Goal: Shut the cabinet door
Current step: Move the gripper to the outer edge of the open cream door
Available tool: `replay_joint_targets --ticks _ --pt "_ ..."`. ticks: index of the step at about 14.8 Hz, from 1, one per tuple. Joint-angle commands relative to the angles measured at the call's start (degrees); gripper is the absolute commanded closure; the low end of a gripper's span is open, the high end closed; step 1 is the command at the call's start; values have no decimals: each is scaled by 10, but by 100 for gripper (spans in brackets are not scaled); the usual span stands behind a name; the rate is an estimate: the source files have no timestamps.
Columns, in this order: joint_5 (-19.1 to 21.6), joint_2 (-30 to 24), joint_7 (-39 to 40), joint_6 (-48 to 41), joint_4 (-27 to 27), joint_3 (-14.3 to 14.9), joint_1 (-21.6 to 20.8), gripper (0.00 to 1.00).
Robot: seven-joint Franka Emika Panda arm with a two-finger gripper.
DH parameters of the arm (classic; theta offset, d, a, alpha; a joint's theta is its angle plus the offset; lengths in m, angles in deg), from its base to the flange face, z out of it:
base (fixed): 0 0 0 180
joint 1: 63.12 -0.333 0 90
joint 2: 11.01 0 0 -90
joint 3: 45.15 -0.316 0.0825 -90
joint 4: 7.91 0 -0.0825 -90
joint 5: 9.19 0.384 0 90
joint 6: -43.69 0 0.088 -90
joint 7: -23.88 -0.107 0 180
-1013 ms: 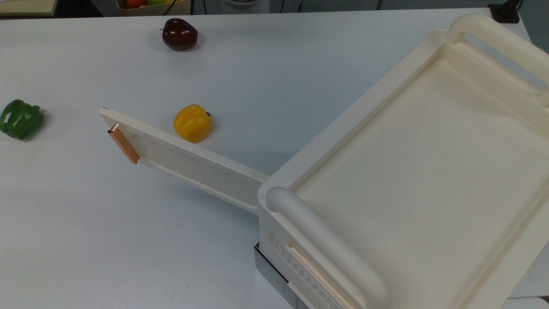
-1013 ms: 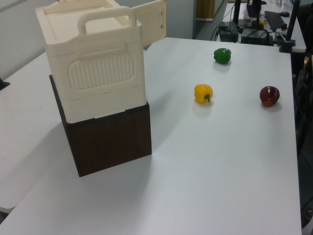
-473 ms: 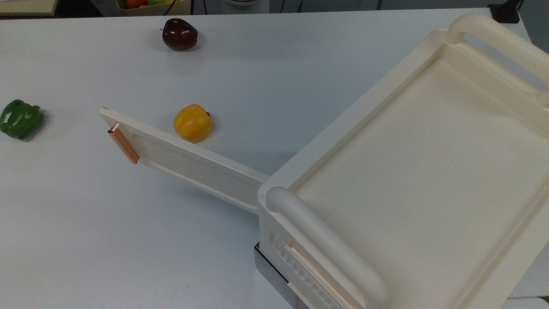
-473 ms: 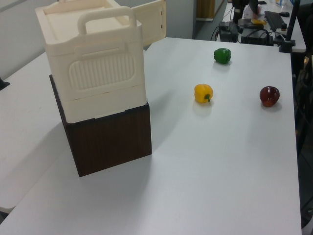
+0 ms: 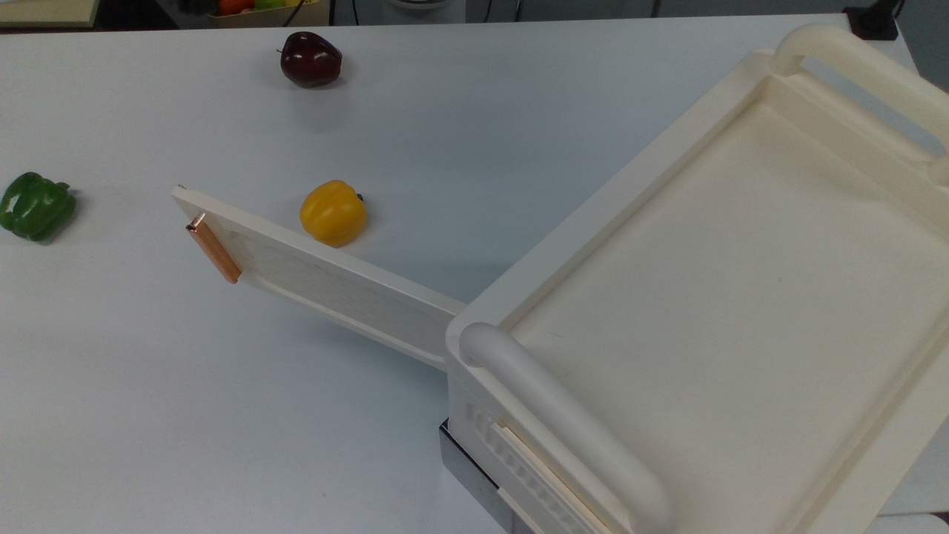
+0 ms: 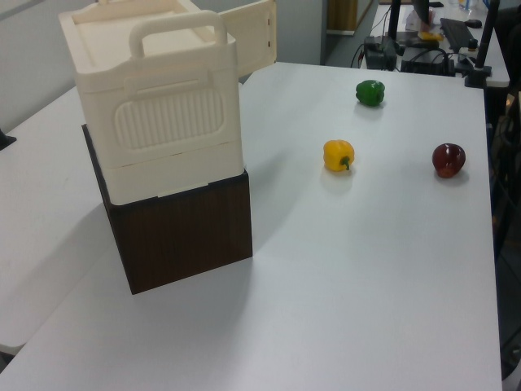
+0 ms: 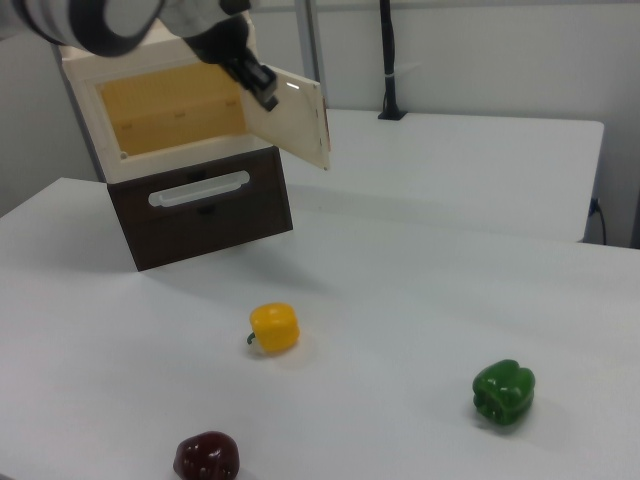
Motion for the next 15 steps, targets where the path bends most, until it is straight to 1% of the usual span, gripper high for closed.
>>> replay_joint_targets --ticks 1,2,5,8,11,12,15 --pt "5 86 -58 95 72 -4 -13 95" --pt "2 103 -75 135 84 -3 -25 100" --pt "-4 130 -81 260 86 -2 -32 100" --pt "-6 159 -81 331 86 -2 -34 100" --pt "-3 205 -83 447 87 -3 -35 100" --pt "-4 215 -82 460 87 -4 -36 100" --pt "-1 224 -82 460 86 -4 -42 100"
